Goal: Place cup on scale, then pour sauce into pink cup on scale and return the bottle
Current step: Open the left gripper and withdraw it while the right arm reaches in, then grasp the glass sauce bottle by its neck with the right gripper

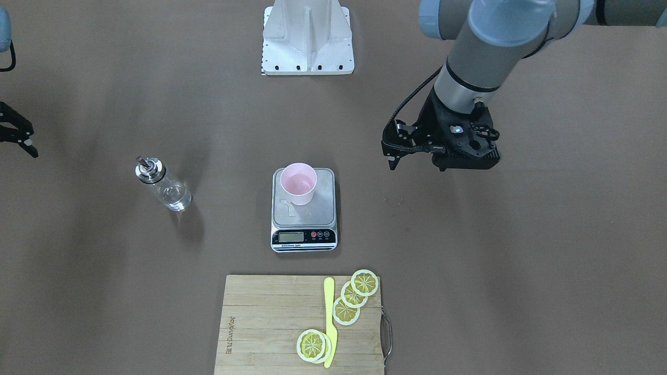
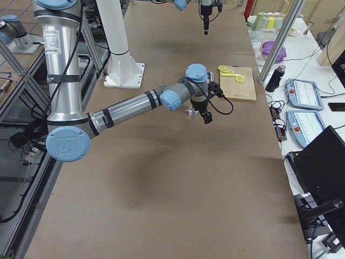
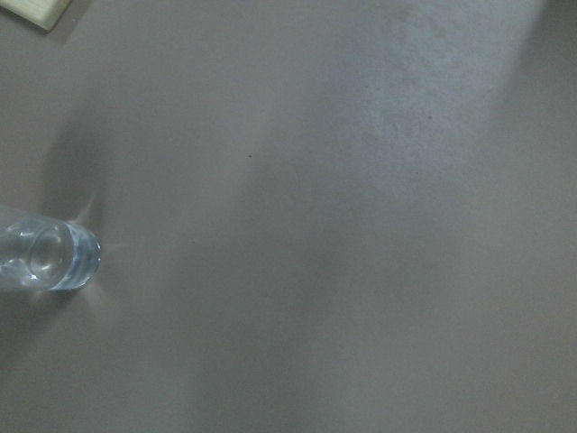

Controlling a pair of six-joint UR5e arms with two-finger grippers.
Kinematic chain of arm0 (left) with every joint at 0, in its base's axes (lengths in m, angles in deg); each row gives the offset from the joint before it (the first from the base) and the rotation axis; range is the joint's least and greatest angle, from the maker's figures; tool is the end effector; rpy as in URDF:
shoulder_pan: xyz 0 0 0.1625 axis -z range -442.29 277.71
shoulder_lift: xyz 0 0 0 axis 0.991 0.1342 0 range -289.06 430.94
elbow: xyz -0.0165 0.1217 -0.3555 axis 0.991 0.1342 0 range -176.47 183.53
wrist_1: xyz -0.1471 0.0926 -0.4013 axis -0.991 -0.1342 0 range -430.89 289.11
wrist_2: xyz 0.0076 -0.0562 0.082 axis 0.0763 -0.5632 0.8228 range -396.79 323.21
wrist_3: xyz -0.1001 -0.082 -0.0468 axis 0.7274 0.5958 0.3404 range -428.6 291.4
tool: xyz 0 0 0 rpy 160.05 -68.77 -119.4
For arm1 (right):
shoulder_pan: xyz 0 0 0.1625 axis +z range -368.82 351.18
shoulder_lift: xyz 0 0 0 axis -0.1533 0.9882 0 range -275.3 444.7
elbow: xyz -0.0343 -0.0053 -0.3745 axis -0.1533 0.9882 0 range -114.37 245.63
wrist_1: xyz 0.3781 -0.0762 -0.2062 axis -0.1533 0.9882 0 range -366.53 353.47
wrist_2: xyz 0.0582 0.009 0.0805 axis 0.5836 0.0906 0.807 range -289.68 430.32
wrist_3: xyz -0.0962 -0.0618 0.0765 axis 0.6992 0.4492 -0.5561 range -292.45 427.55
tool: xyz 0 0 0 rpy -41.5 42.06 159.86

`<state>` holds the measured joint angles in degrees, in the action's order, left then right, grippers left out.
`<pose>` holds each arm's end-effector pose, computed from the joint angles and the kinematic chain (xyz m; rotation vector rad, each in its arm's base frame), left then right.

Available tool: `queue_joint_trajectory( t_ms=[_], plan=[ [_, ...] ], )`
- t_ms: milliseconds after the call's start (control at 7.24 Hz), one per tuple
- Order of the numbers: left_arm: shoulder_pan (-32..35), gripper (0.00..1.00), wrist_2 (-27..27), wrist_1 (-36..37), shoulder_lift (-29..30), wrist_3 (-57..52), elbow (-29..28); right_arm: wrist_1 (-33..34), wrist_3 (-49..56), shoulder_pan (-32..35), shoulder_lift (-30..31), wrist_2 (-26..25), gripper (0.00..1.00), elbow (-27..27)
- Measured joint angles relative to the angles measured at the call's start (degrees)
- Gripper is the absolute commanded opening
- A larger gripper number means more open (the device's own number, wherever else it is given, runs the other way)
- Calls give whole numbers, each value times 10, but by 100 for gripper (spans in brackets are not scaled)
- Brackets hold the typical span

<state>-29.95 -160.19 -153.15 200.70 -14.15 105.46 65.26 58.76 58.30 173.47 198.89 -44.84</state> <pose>0.3517 -0.5500 0.1383 0.1179 0.9184 -0.0484 -0.1665 -0.5166 0.4030 0.4714 -0.8093 -0.4622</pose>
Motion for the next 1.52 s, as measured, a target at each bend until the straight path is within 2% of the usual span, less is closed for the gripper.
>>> queue_joint_trajectory(
  t_ms=[414,690,828,1105,1519],
  plan=[
    [14,98,-5,0,-7,-14,0,-255,-114,-74,52,-77,98,27],
    [17,98,-5,0,-13,-16,1,-454,-145,-123,74,-149,99,108],
    [18,98,-5,0,-14,-16,1,-524,-155,-138,75,-172,99,142],
    [18,98,-5,0,-14,-17,1,-615,-208,-197,75,-245,99,173],
    [18,98,-5,0,-14,-17,0,-670,-248,-305,70,-360,99,178]
  ],
)
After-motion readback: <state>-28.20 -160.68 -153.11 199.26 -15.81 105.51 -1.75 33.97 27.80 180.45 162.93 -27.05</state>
